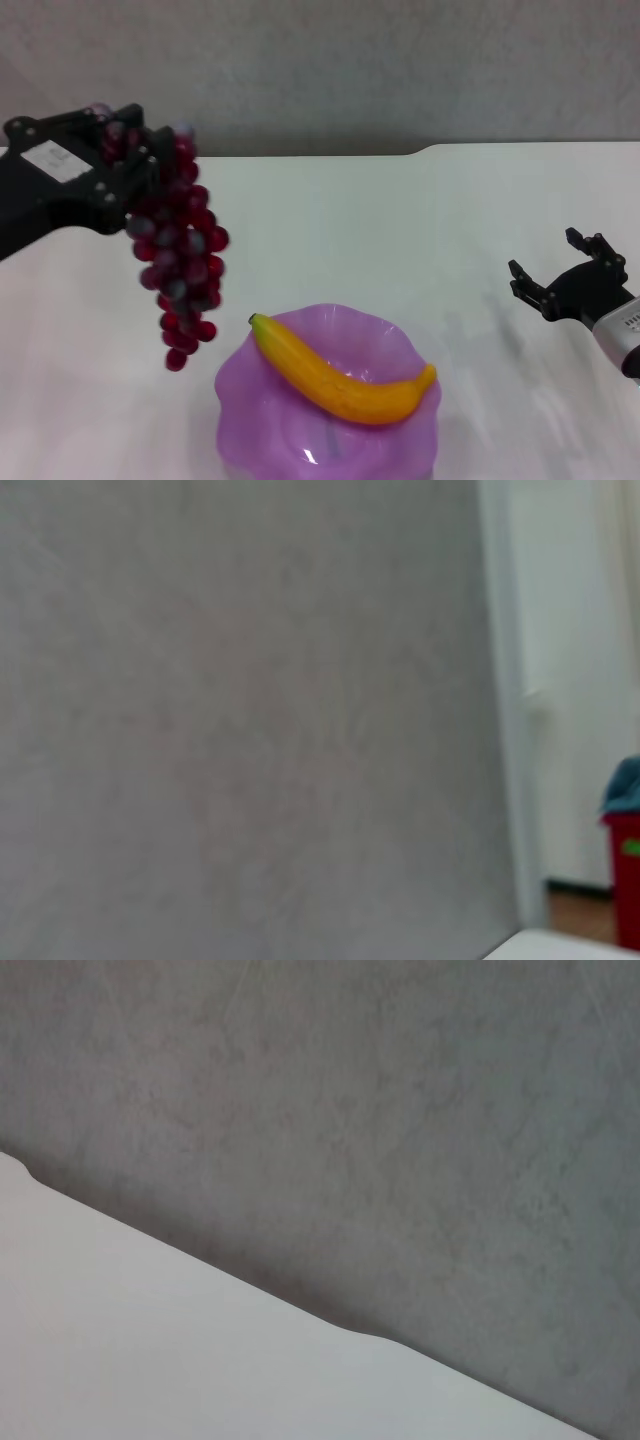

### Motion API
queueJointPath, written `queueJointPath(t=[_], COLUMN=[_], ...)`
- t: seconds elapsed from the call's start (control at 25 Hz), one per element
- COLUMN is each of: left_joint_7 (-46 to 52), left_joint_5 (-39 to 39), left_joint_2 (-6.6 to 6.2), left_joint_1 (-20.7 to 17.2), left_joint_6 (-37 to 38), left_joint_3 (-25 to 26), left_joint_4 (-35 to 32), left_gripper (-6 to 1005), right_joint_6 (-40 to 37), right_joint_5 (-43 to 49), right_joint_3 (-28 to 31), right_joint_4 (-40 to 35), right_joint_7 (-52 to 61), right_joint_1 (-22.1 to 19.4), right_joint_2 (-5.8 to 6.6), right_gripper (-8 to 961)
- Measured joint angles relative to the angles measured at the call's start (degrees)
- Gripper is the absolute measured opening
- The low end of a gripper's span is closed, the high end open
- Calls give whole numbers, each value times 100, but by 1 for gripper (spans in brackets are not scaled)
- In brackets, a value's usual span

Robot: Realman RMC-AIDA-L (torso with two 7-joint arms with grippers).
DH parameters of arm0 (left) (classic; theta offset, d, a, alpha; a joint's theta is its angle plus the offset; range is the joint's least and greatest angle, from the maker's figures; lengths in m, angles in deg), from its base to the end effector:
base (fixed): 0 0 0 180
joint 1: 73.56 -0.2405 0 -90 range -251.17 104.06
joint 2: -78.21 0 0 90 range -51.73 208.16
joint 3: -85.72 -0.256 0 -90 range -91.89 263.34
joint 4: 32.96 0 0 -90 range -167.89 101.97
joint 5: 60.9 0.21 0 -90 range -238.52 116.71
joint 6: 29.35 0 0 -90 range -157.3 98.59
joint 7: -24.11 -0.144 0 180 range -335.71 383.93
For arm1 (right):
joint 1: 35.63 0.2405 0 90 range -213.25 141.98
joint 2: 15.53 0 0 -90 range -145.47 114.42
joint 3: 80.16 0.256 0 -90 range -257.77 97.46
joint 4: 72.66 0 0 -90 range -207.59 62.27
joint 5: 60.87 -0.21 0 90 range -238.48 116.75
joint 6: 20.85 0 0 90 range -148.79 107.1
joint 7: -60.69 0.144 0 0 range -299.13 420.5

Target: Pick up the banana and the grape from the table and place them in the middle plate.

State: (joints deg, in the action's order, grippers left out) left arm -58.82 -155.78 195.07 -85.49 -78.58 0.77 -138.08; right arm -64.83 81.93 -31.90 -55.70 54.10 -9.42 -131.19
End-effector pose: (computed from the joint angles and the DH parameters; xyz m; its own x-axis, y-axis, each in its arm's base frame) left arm -0.1718 0.2698 0.0910 0.8199 -0.0107 0.5724 0.4358 -0.6367 -0.6362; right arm 0.3320 0.3477 -0.0501 0.9267 -0.1375 -0.3497 -0.3756 -0.3643 -0.8522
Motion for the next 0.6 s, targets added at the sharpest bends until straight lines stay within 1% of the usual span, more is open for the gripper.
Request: queueJointPath(t=[0.2, 0.32, 0.44, 0.48, 0.56, 0.6], left_joint_7=[-149, -565, -1164, -1290, -1580, -1782], left_joint_5=[-591, -697, -971, -1082, -1394, -1689], left_joint_2=[-9, 2, 10, 10, 11, 12], left_joint_1=[69, 145, 200, 223, 304, 394], left_joint_6=[-451, -467, -359, -343, -328, -343], left_joint_3=[-22, -315, -726, -791, -948, -1032], left_joint_4=[16, 144, 460, 557, 857, 1162], left_gripper=[289, 288, 287, 287, 286, 286], right_joint_6=[56, 57, 57, 57, 57, 57], right_joint_5=[-6, -6, -7, -7, -7, -7], right_joint_3=[3, -1, -1, -1, -1, -1], right_joint_4=[-1, 9, 24, 26, 27, 30], right_joint_7=[0, 0, 0, 0, 0, 0], right_joint_1=[13, 24, 31, 32, 33, 33], right_joint_2=[0, 0, 0, 0, 0, 0], right_gripper=[878, 878, 878, 878, 878, 878])
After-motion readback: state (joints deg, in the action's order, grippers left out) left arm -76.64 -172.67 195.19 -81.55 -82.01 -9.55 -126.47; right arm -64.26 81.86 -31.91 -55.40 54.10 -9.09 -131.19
